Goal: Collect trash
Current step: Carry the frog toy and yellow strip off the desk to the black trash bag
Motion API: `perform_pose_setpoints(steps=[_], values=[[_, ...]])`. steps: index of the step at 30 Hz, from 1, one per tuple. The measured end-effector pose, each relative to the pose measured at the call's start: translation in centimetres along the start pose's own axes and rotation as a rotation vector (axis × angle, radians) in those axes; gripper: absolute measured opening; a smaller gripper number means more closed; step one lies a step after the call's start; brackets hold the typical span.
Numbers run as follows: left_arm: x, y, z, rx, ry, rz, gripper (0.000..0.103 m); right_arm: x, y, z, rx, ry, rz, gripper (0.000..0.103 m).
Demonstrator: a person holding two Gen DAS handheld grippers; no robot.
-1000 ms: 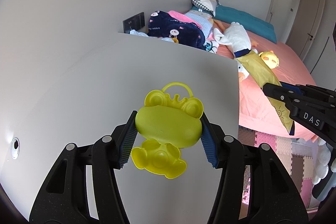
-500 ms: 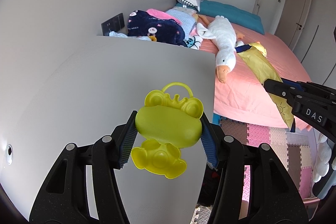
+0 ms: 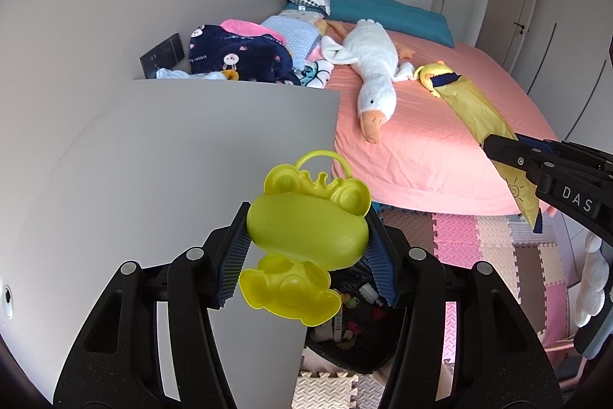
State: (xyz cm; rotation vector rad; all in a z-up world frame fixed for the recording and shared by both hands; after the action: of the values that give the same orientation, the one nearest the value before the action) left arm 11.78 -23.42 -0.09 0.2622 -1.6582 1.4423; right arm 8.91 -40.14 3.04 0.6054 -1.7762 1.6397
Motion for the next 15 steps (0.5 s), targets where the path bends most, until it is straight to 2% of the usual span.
perform_pose_setpoints(steps=[15], values=[[-1.3,0.3,5.3,-0.091,0.075,-0.023,0.055,1.5,2.6,5.7,-0.125,0.098,-0.002,0.019]])
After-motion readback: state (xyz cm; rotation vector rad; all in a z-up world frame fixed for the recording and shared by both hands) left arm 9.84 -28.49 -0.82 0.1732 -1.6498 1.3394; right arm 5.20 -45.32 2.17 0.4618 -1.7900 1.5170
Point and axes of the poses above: each gripper's, at about its wrist camera, not at the fingertips, and x roughly against the way its jaws point, z to its right, y to its underside, the point moved 5 cm from there along -x, roughly the way its jaws point, and after that the axes turned 3 degrees about y, right-handed, at the moved point
